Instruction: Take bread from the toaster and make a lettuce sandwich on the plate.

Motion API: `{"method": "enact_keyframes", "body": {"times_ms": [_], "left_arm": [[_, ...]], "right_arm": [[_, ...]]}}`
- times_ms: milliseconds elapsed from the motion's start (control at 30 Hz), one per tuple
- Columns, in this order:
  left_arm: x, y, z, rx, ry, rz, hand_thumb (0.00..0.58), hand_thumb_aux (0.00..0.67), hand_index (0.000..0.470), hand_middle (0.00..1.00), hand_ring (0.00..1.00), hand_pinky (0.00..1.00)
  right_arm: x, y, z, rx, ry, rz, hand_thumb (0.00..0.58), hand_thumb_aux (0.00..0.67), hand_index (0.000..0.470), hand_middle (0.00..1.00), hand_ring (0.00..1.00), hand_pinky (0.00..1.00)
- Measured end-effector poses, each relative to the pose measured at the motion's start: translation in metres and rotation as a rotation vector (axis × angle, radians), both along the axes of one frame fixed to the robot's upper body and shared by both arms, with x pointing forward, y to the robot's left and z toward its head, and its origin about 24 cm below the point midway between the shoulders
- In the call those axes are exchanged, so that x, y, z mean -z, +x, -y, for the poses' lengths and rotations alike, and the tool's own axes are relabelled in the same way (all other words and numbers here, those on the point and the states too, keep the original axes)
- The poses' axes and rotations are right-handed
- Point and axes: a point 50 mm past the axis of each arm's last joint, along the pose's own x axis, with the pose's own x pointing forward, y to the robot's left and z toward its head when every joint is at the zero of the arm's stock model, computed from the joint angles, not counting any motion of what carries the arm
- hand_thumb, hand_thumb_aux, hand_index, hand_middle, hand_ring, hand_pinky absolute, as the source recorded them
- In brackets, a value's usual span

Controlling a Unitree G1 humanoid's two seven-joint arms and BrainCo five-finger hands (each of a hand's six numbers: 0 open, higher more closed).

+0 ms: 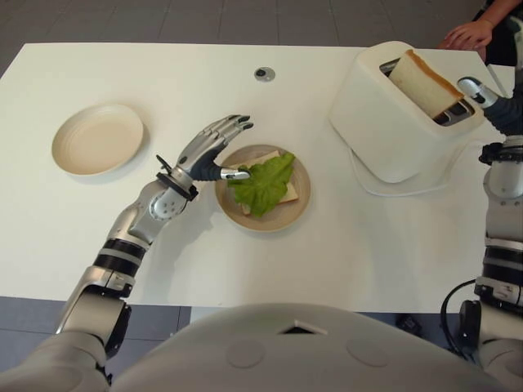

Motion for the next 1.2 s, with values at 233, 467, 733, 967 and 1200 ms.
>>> {"method": "enact_keyframes", "body": {"times_ms": [233,467,733,967,1200], "left_arm": [[0.002,-0.004,0.002,0.005,-0.031,-0.007,0.000,0.000,0.000,0.00,0.00,0.00],[0.001,-0.004,0.003,0.009,-0.038,-0.005,0.000,0.000,0.000,0.00,0.00,0.00],[0.001,-0.004,0.003,0.002,-0.047,-0.001,0.000,0.000,0.000,0.00,0.00,0.00],[-0.007,-0.001,-0.006,-0.060,-0.117,0.049,0.000,0.000,0.000,0.00,0.00,0.00],[-0.030,0.003,-0.021,-0.140,-0.303,0.183,0.000,0.000,0.000,0.00,0.00,0.00]], "right_arm": [[0.024,0.011,-0.007,-0.022,-0.082,-0.162,0.570,0.583,0.409,0.79,0.79,0.79],[0.002,0.004,-0.029,-0.131,-0.134,-0.073,0.580,0.670,0.470,1.00,1.00,1.00],[-0.026,0.007,-0.028,-0.148,-0.062,0.175,0.580,0.670,0.470,1.00,1.00,1.00],[-0.065,-0.017,-0.086,-0.682,0.342,0.458,0.580,0.670,0.470,1.00,1.00,1.00],[0.033,-0.006,-0.165,-1.085,0.576,-0.272,0.580,0.670,0.470,1.00,1.00,1.00]]}}
